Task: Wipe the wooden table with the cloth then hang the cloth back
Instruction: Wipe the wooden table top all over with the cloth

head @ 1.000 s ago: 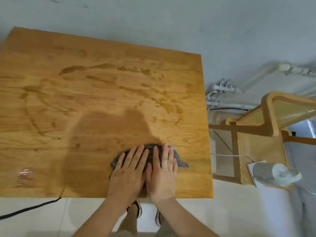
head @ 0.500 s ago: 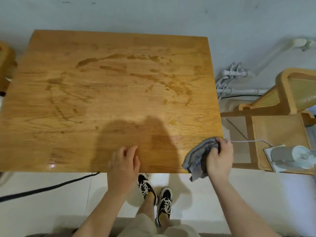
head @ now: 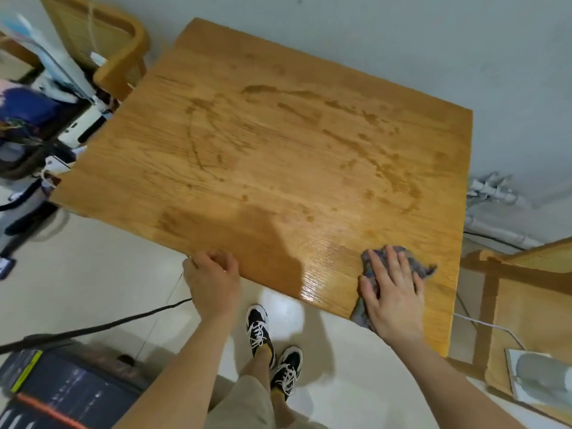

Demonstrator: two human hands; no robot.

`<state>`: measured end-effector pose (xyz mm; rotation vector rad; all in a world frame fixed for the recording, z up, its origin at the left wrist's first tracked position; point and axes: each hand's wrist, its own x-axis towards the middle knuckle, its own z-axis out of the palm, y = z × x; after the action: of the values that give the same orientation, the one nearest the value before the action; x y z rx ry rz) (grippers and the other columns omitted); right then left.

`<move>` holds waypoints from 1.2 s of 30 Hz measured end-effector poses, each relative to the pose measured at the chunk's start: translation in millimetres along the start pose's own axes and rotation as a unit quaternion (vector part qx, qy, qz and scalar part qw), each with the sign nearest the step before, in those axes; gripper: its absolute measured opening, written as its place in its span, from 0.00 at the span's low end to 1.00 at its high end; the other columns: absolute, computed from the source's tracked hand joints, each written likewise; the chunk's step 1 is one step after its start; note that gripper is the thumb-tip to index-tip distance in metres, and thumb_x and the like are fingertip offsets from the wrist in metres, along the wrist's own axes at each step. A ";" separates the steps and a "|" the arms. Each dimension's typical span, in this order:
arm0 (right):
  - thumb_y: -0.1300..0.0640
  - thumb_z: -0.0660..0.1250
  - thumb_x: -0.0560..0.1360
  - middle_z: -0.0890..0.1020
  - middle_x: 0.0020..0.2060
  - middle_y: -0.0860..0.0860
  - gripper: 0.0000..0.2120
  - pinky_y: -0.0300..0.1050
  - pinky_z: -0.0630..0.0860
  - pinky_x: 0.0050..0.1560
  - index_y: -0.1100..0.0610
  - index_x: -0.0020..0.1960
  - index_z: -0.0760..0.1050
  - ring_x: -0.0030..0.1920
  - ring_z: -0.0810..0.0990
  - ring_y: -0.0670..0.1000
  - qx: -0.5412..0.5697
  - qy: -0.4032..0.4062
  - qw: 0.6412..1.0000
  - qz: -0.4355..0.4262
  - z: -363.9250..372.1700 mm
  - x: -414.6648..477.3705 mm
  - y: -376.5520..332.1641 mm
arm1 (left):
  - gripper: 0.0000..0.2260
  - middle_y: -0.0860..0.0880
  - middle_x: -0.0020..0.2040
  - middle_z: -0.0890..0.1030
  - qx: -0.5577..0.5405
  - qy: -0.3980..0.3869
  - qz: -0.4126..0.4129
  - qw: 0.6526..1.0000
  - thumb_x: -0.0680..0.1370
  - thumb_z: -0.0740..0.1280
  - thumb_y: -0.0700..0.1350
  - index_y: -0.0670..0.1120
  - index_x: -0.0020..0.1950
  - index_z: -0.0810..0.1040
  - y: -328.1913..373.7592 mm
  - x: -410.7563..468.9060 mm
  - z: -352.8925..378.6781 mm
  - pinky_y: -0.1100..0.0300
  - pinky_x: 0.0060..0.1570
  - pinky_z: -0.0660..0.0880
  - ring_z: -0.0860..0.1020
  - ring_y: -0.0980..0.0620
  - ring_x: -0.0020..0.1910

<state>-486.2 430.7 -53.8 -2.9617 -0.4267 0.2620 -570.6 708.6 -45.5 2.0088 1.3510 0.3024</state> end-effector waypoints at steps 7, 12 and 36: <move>0.40 0.42 0.79 0.51 0.79 0.55 0.31 0.59 0.47 0.76 0.53 0.79 0.53 0.79 0.46 0.56 0.050 0.016 0.995 0.088 20.3 25.3 -120.7 | 0.18 0.48 0.50 0.77 -0.348 0.023 -0.347 0.871 0.76 0.57 0.55 0.44 0.60 0.68 -10.1 86.5 -13.0 0.44 0.53 0.77 0.78 0.47 0.49; 0.43 0.46 0.82 0.49 0.79 0.50 0.27 0.53 0.40 0.75 0.50 0.79 0.53 0.79 0.45 0.52 0.025 -0.032 0.989 -0.144 38.6 59.3 -229.8 | 0.17 0.49 0.49 0.76 -0.375 0.056 -0.353 0.855 0.78 0.56 0.54 0.44 0.59 0.68 -17.8 111.9 -15.0 0.52 0.48 0.76 0.75 0.52 0.44; 0.43 0.51 0.80 0.58 0.78 0.54 0.29 0.55 0.48 0.75 0.54 0.77 0.59 0.78 0.52 0.55 -0.027 -0.056 0.938 -0.340 45.9 77.9 -259.9 | 0.17 0.50 0.57 0.79 -0.452 -0.013 -0.365 0.814 0.80 0.58 0.53 0.50 0.67 0.70 -26.3 106.1 -22.3 0.48 0.55 0.78 0.79 0.51 0.53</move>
<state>-490.7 705.4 -68.7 -2.6407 -1.4337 0.3321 -555.7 817.4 -65.1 0.6425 1.4566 0.4365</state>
